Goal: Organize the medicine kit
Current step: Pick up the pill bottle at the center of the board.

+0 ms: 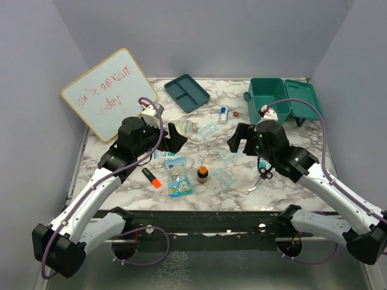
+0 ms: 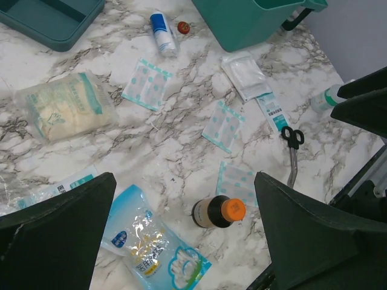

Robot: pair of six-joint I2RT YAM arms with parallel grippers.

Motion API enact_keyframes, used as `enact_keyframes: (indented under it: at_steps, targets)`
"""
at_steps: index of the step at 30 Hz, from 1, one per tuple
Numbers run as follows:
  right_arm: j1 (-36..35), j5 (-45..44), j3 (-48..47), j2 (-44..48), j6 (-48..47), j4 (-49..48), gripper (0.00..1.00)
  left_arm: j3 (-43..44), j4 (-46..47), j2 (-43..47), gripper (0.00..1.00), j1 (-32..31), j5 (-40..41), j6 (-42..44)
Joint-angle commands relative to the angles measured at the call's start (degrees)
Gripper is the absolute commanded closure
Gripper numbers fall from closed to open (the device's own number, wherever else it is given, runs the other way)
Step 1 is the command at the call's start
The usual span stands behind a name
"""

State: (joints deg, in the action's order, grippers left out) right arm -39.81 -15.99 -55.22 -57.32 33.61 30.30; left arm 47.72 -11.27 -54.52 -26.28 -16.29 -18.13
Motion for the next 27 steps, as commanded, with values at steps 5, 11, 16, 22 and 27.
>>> enact_keyframes:
  at_steps: [5, 11, 16, 22, 27]
  targets:
    - [-0.2, -1.1, 0.0, 1.0, 1.1, 1.2, 0.0, -0.5, 1.1, 1.2, 0.01, -0.3, -0.8, 0.6]
    - [-0.2, -0.5, -0.3, 0.2, 1.4, 1.8, 0.0, -0.5, 1.0, 1.3, 0.01, -0.2, -0.7, 0.6]
    - [-0.2, 1.1, -0.4, -0.6, 0.9, 1.2, 0.0, 0.1, 0.3, 1.4, 0.01, -0.3, 0.4, 0.3]
    - [-0.2, 10.0, -0.2, -3.1, -2.0, -1.7, 0.01, 1.9, -3.9, 2.3, 0.01, -0.3, 7.4, 0.5]
    - [-0.3, 17.0, -0.3, -8.4, -2.4, -4.7, 0.14, 0.5, -5.6, 5.4, 0.01, -0.3, 15.2, 0.6]
